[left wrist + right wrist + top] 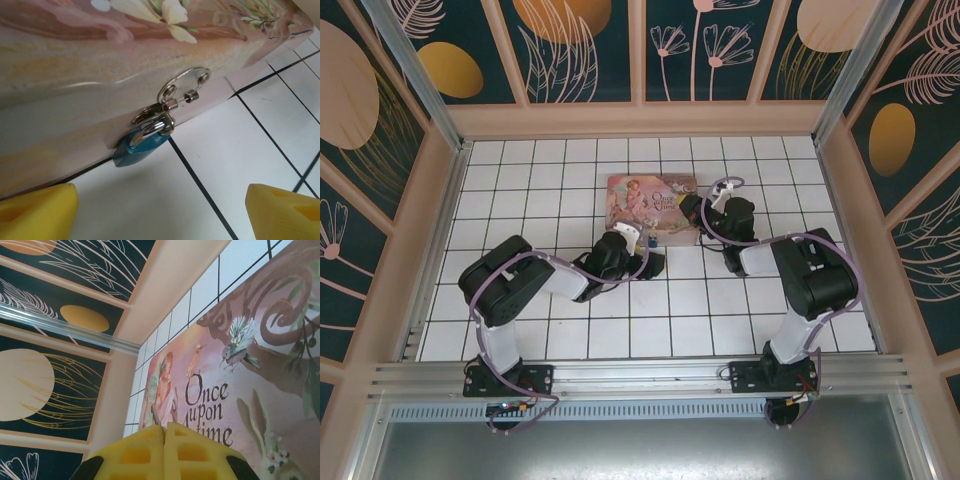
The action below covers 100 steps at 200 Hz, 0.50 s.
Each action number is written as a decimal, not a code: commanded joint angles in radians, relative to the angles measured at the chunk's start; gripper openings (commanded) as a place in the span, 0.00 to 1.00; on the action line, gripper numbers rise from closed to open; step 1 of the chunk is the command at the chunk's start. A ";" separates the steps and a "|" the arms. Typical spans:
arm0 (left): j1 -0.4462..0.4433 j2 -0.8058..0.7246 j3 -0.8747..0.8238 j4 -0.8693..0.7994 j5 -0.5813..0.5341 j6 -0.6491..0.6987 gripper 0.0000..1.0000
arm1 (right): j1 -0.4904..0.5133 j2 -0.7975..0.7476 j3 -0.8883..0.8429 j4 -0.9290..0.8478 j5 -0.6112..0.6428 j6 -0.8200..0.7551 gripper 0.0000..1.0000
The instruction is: Unlock a padlock with a key
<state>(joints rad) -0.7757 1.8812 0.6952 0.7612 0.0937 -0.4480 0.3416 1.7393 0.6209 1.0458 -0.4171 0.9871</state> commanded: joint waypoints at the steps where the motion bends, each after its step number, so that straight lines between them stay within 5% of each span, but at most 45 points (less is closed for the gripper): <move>1: 0.005 0.033 0.036 0.065 -0.022 0.038 0.87 | 0.009 0.020 -0.015 0.062 0.004 0.016 0.00; 100: 0.019 0.078 0.100 0.129 0.123 -0.031 0.88 | 0.023 0.067 -0.013 0.064 0.021 0.017 0.00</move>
<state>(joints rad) -0.7719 1.9442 0.7666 0.8124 0.1501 -0.4484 0.3523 1.7851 0.6147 1.0691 -0.4122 1.0016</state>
